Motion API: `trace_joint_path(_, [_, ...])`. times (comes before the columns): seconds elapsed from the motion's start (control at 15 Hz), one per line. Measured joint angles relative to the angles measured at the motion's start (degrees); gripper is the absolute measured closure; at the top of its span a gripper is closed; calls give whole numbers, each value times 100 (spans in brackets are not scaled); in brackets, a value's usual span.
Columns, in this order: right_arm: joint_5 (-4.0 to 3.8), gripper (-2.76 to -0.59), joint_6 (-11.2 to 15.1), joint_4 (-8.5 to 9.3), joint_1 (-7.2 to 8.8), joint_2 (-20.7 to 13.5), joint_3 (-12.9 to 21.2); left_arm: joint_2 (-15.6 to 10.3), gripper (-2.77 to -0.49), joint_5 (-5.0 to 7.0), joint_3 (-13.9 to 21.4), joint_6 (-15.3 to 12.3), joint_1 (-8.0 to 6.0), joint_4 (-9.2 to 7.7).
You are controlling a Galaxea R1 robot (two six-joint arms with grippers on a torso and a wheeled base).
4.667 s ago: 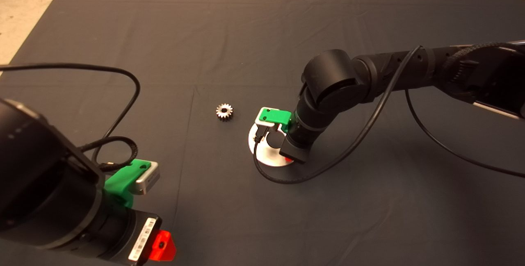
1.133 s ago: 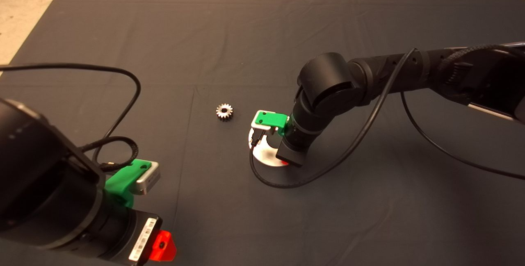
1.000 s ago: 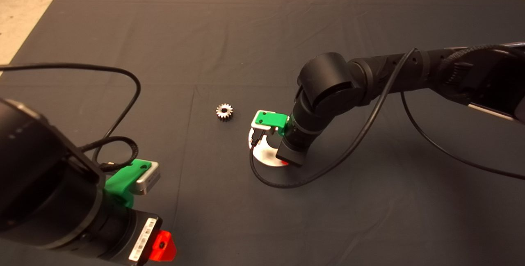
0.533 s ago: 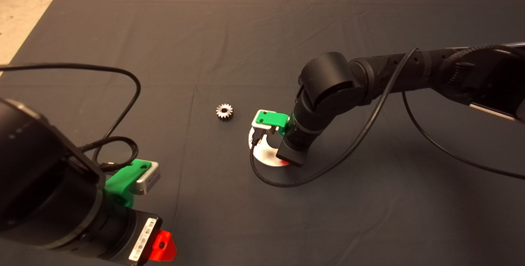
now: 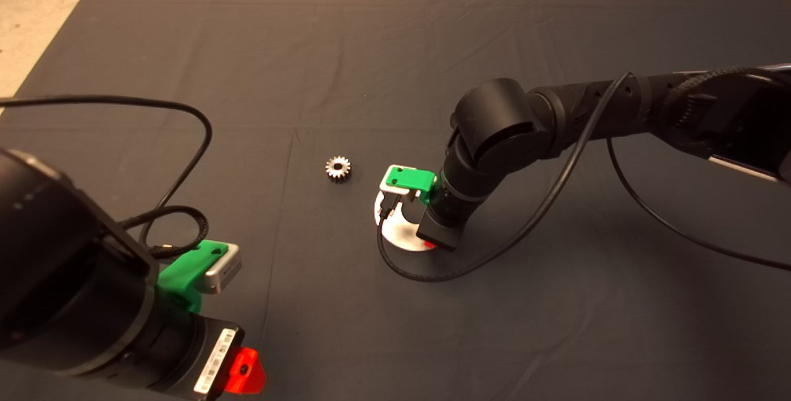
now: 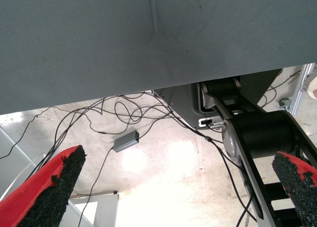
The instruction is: Install three planetary gears onto the carrier pins
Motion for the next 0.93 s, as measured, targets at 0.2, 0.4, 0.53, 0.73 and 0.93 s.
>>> trace_joint_path(0.2, [0,-105,2,0,2,2,4,0,-275,0,0,0,0,0])
trace_joint_path(0.4, [-18,-105,0,0,2,13,4,1,-275,0,0,0,0,2])
trace_joint_path(0.53, [-20,-105,0,0,2,15,4,1,-275,0,0,0,0,1])
trace_joint_path(0.73, [-19,-105,2,0,2,14,4,1,-275,0,0,0,0,1])
trace_joint_path(0.93, [-19,-105,1,0,2,13,4,0,-275,0,0,2,0,0])
